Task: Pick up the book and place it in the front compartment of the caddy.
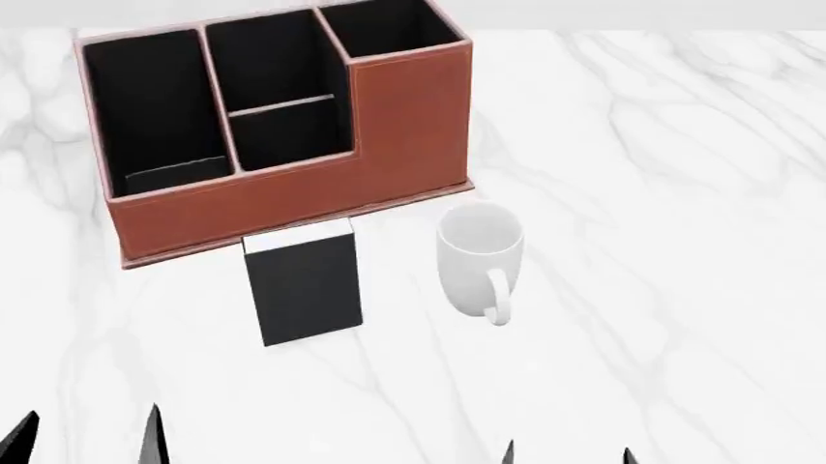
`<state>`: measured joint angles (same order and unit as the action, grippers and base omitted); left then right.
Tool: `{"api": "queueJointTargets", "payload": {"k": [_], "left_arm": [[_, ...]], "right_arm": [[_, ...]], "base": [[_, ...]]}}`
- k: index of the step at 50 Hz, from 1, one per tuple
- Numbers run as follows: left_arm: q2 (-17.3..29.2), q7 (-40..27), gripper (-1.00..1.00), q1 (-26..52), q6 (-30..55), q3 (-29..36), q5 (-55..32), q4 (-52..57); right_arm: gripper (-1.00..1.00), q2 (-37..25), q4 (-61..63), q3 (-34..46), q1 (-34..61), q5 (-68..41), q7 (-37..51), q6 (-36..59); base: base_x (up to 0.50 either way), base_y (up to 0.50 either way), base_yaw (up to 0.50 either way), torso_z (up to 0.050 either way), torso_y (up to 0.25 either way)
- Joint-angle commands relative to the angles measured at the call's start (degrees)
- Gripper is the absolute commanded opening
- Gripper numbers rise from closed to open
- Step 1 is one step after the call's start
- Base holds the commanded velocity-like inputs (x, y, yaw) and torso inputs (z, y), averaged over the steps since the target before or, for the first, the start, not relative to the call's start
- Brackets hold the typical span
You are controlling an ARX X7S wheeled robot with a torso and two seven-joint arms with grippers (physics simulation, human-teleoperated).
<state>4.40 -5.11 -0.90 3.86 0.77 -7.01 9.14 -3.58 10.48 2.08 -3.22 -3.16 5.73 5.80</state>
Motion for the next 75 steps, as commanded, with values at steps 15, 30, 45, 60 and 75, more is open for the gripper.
{"api": "queueJointTargets", "payload": {"k": [15,30,45,60,75], "left_arm": [[7.87,-2.54,1.0,2.39,16.49,-4.56,-9.86,27.51],[9.09,-3.89,1.0,3.05,16.39,-5.01,-10.6,28.42],[9.82,-4.26,1.0,2.7,15.86,-4.08,-10.96,27.91],[10.46,-4.65,1.0,2.5,15.71,-3.31,-11.45,27.8],[10.8,-4.57,1.0,1.93,14.55,-2.89,-11.4,26.81]], "right_arm": [[1.0,-6.41,31.82,-7.53,5.93,-11.7,3.13,22.89],[1.0,-7.88,33.48,-8.98,7.12,-13.69,5.17,24.23],[1.0,-8.76,32.24,-9.89,6.71,-14.39,6.05,22.13],[1.0,-9.4,32.65,-9.82,6.77,-14.25,7.82,21.87],[1.0,-9.23,30.56,-8.92,4.96,-14.35,7.06,16.96]], "base": [[0.5,0.0,0.0,0.0,0.0],[0.5,0.0,0.0,0.0,0.0],[0.5,0.0,0.0,0.0,0.001],[0.5,0.0,0.0,0.0,0.001],[0.28,0.0,0.0,0.0,0.001]]}}
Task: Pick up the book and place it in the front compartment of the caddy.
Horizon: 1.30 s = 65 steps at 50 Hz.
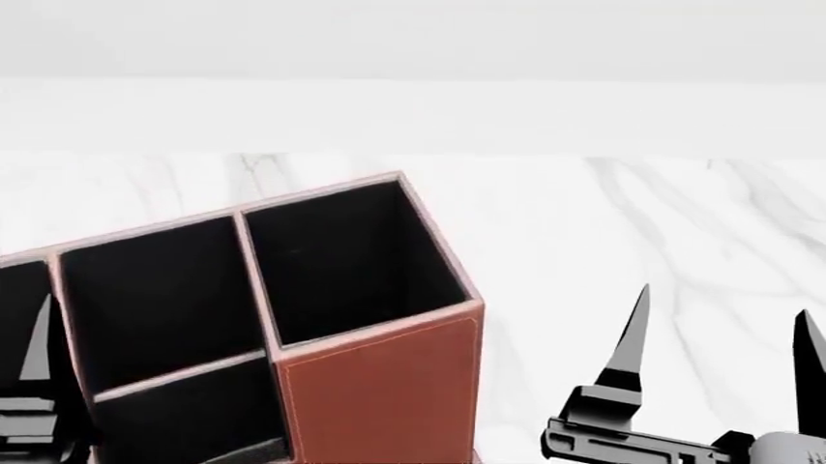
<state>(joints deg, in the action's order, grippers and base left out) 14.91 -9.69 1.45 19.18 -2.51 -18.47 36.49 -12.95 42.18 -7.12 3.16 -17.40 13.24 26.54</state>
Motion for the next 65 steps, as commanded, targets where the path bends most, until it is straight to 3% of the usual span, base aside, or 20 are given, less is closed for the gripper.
{"api": "queueJointTargets", "payload": {"k": [1,40,52,56,65], "left_arm": [[0.3,-0.07,1.0,-0.45,-0.67,0.42,0.0,-0.4],[1.15,-0.4,1.0,-0.6,-0.08,0.71,-2.56,-1.2],[1.43,2.23,1.0,0.38,4.15,-0.17,-11.34,-2.99],[2.71,3.79,1.0,0.43,4.8,0.23,-12.93,-1.64],[10.91,9.36,1.0,5.86,18.73,4.41,-23.86,2.42]], "right_arm": [[1.0,-0.04,-0.62,-0.02,-1.11,-0.82,-0.32,-2.99],[1.0,-1.68,-3.25,1.2,-2.49,0.27,0.23,-8.56],[1.0,-2.46,-4.74,1.11,-0.92,-1.75,0.69,-4.93],[1.0,-2.76,-4.9,0.89,-0.84,-2.06,0.76,-4.62],[1.0,-3.29,-5.66,0.51,-1.07,-1.75,0.92,-5.21]], "base": [[0.0,0.0,0.5,0.0,0.0],[0.0,0.0,0.5,0.0,0.0],[0.0,0.02,0.08,0.0,0.0],[0.0,0.0,0.0,0.0,0.0],[0.0,0.0,0.0,0.0,0.0]]}}
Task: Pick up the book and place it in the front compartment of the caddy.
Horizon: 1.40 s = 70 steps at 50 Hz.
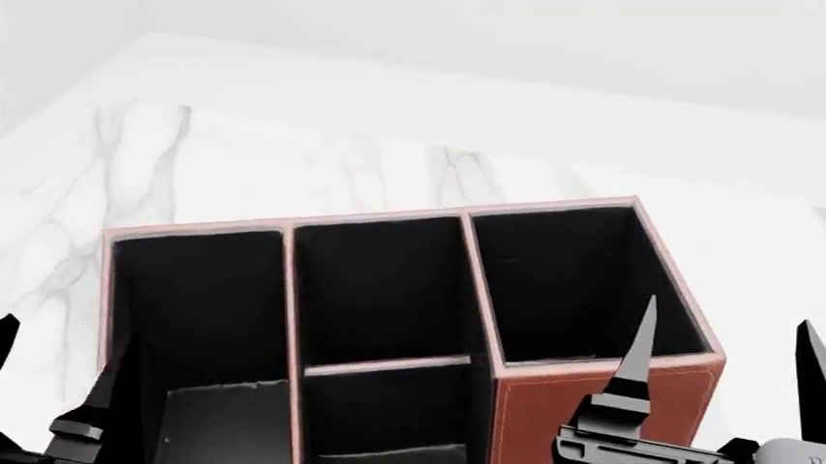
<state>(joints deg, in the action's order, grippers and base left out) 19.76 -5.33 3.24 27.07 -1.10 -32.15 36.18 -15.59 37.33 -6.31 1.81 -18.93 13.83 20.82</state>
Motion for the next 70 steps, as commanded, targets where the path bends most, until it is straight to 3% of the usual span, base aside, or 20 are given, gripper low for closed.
{"api": "queueJointTargets", "payload": {"k": [1,5,20,33,44,59,70], "left_arm": [[6.64,4.85,1.0,4.58,12.14,3.53,-10.56,3.06],[8.89,8.12,1.0,5.86,16.42,5.92,-15.52,4.28],[13.29,7.76,1.0,11.51,30.39,8.34,-31.31,5.42],[16.22,-0.86,1.0,18.43,44.17,11.84,-48.75,3.62],[16.53,-3.1,1.0,20.18,47.29,15.13,-51.95,4.2],[16.22,-14.15,1.0,23.94,49.65,19.93,-65.61,0.09],[15.65,-15.56,1.0,24.93,50.64,22.67,-65.3,0.61]], "right_arm": [[1.0,-0.71,-0.84,-0.19,0.27,-0.09,0.32,0.41],[1.0,-0.87,-1.44,0.09,-0.08,0.47,0.1,-0.56],[1.0,-1.35,-2.39,-0.16,0.15,0.59,0.52,-1.05],[1.0,-1.49,-3.68,-0.21,-1.49,1.65,0.22,-4.23],[1.0,-1.61,-4.59,0.05,-1.66,1.85,0.2,-5.15],[1.0,-1.85,-4.8,0.52,-1.72,2.14,0.57,-5.49],[1.0,-2.03,-5.21,0.27,-2.18,1.92,0.64,-6.17]], "base": [[0.0,0.0,0.0,0.0,0.0],[0.0,0.0,0.0,0.0,0.0],[0.0,0.0,0.0,0.0,0.0],[0.0,0.0,0.0,0.0,0.0],[0.0,0.0,0.0,0.0,0.0],[0.0,0.0,0.0,0.0,0.0],[0.0,0.0,0.0,0.0,0.0]]}}
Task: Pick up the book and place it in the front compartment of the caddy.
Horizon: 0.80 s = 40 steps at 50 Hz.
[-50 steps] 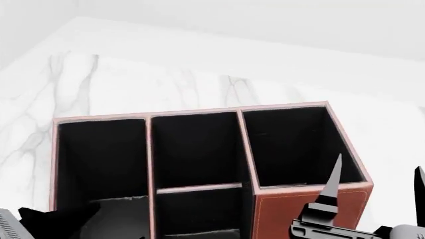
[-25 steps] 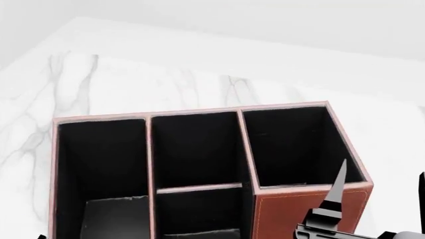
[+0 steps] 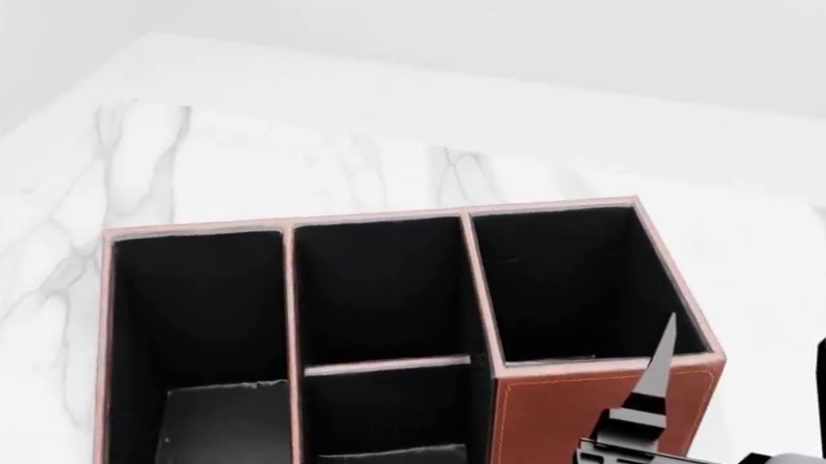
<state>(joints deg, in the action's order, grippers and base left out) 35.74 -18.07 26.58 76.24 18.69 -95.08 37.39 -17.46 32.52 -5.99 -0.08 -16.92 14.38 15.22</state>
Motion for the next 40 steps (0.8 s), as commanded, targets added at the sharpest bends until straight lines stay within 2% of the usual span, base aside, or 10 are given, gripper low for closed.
{"api": "queueJointTargets", "payload": {"k": [1,5,20,24,36,40], "left_arm": [[-0.34,-2.91,1.0,1.81,1.55,3.1,-2.45,-0.78],[-0.45,-2.57,1.0,2.65,2.64,4.33,-1.44,-0.23],[-0.48,10.12,1.0,5.61,5.04,12.17,18.0,4.38],[0.43,14.31,1.0,6.77,4.03,16.1,23.3,5.77],[0.6,18.65,1.0,9.21,1.64,22.64,31.69,3.86],[0.95,21.07,1.0,9.58,-2.25,24.93,36.19,3.6]], "right_arm": [[1.0,-0.17,-0.44,-0.04,-0.3,-0.07,0.12,-0.64],[1.0,-0.22,-0.52,-0.01,-0.33,-0.18,0.18,-0.64],[1.0,-0.49,-1.0,0.14,-0.44,-0.29,0.32,-1.06],[1.0,-0.53,-1.31,0.12,-0.46,-0.37,0.34,-1.25],[1.0,-0.63,-1.87,0.25,-0.6,-0.47,0.39,-1.84],[1.0,-0.73,-1.94,0.19,-0.66,-0.55,0.4,-2.02]], "base": [[0.0,0.0,0.0,0.0,0.0],[0.0,0.0,0.0,0.0,0.0],[0.0,0.0,0.0,0.0,0.0],[0.0,0.0,0.0,0.0,0.0],[0.0,0.0,0.0,0.0,0.0],[0.0,0.0,0.0,0.0,0.0]]}}
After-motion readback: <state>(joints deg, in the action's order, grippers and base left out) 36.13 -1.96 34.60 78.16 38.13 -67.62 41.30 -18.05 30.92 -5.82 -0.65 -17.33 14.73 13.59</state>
